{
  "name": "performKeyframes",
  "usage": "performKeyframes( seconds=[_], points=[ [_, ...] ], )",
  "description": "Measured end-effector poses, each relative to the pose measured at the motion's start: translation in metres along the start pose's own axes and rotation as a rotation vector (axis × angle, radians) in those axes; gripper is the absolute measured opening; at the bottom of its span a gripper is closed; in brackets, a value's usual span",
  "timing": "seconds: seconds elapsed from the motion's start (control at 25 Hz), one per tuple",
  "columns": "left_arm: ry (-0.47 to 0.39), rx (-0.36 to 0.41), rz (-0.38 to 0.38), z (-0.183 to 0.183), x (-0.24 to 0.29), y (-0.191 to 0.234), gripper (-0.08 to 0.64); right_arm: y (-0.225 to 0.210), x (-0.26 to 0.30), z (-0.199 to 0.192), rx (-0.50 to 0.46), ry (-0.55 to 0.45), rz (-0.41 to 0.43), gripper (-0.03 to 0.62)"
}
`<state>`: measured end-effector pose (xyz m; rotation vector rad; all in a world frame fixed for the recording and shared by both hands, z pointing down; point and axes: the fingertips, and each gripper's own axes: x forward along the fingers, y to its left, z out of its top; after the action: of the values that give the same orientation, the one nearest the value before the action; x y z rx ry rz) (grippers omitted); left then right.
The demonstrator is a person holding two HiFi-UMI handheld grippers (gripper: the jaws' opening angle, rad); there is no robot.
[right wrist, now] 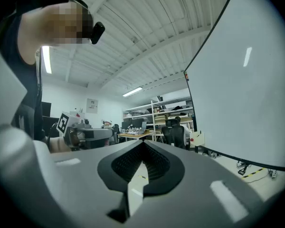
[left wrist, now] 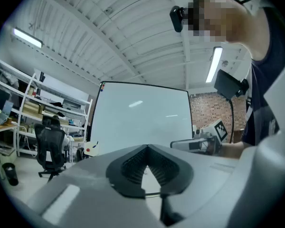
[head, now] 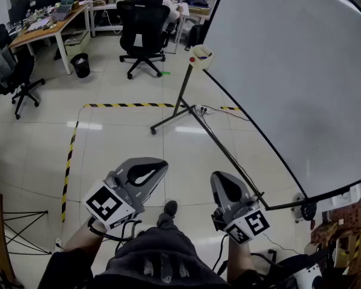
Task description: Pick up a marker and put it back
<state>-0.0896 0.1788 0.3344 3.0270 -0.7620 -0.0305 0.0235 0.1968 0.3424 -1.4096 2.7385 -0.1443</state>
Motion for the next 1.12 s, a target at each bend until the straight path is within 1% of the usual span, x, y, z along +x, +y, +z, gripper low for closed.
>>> performKeyframes(
  seconds=[0.12,0.24,0.32,0.44,0.52,0.6,0.72,0.84,0.92,1.04,1.12],
  points=[
    [-0.040,0.007,0.020,0.013,0.035,0.020,0.006,-0.043,0.015,0.001,0.008,0.012,0.000,0.002],
    [-0.009,0.010,0.041,0.012,0.074,0.044,0.006,-0.088,0.035,0.004,0.009,0.024,0.013,0.002],
    [0.015,0.009,0.061,0.012,0.098,0.061,0.006,-0.114,0.050,0.011,0.022,0.017,0.043,0.002],
    [0.006,0.001,0.103,0.016,0.128,0.084,0.006,-0.151,0.069,0.018,0.033,0.024,0.078,0.002],
    [0.028,0.007,0.121,0.012,0.144,0.101,0.006,-0.174,0.083,0.015,0.019,0.046,0.086,0.002],
    [0.041,0.005,0.129,0.011,0.157,0.116,0.006,-0.187,0.096,0.016,0.009,0.053,0.099,0.002],
    [0.031,0.005,0.140,0.014,0.176,0.143,0.006,-0.204,0.120,0.021,0.014,0.053,0.118,0.002],
    [0.021,0.004,0.134,0.014,0.195,0.174,0.006,-0.222,0.149,0.021,0.010,0.061,0.126,0.002],
    [0.015,0.004,0.125,0.011,0.207,0.197,0.006,-0.234,0.169,0.017,0.003,0.074,0.124,0.002],
    [-0.018,0.008,0.104,0.012,0.225,0.236,0.006,-0.253,0.204,0.016,-0.006,0.073,0.103,0.002],
    [-0.014,0.016,0.083,0.012,0.236,0.265,0.006,-0.264,0.229,0.015,0.001,0.072,0.085,0.002]
  ],
)
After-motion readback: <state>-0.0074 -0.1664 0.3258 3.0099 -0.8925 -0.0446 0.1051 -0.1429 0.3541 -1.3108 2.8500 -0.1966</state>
